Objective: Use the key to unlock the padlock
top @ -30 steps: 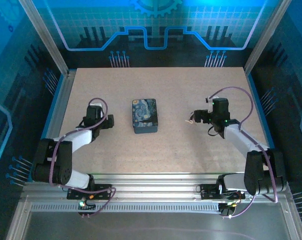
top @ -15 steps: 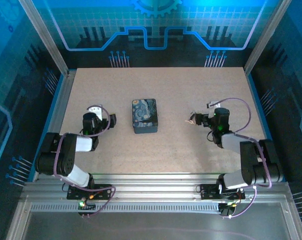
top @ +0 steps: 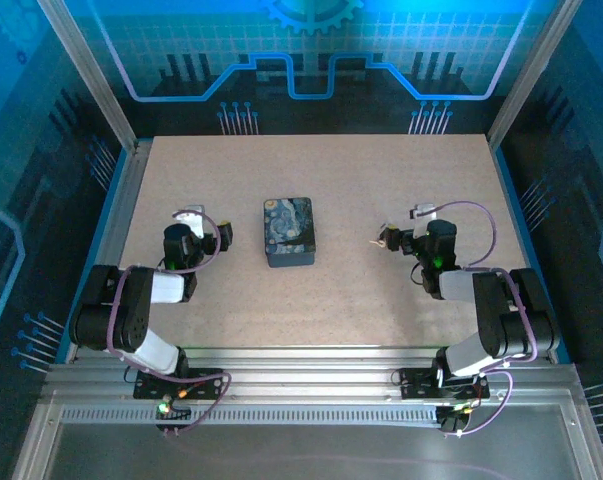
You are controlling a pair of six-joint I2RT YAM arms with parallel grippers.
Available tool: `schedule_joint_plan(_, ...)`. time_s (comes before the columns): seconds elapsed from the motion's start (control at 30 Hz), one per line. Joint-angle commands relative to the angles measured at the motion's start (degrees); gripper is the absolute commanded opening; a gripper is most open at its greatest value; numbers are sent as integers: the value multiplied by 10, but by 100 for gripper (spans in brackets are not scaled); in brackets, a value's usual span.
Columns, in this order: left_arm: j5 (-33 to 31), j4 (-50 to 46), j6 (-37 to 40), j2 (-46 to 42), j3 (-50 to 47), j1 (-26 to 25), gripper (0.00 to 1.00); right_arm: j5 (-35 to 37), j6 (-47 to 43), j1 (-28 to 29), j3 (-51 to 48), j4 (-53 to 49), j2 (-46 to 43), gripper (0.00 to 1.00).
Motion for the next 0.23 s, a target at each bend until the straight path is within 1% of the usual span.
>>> schedule_joint_plan(0.0, 13, 16, 12, 2, 5, 1, 99, -3, -10, -2, 2, 26, 2, 100)
schedule_joint_plan(0.2, 13, 19, 12, 1, 3, 1, 99, -3, -11, -2, 2, 26, 2, 100)
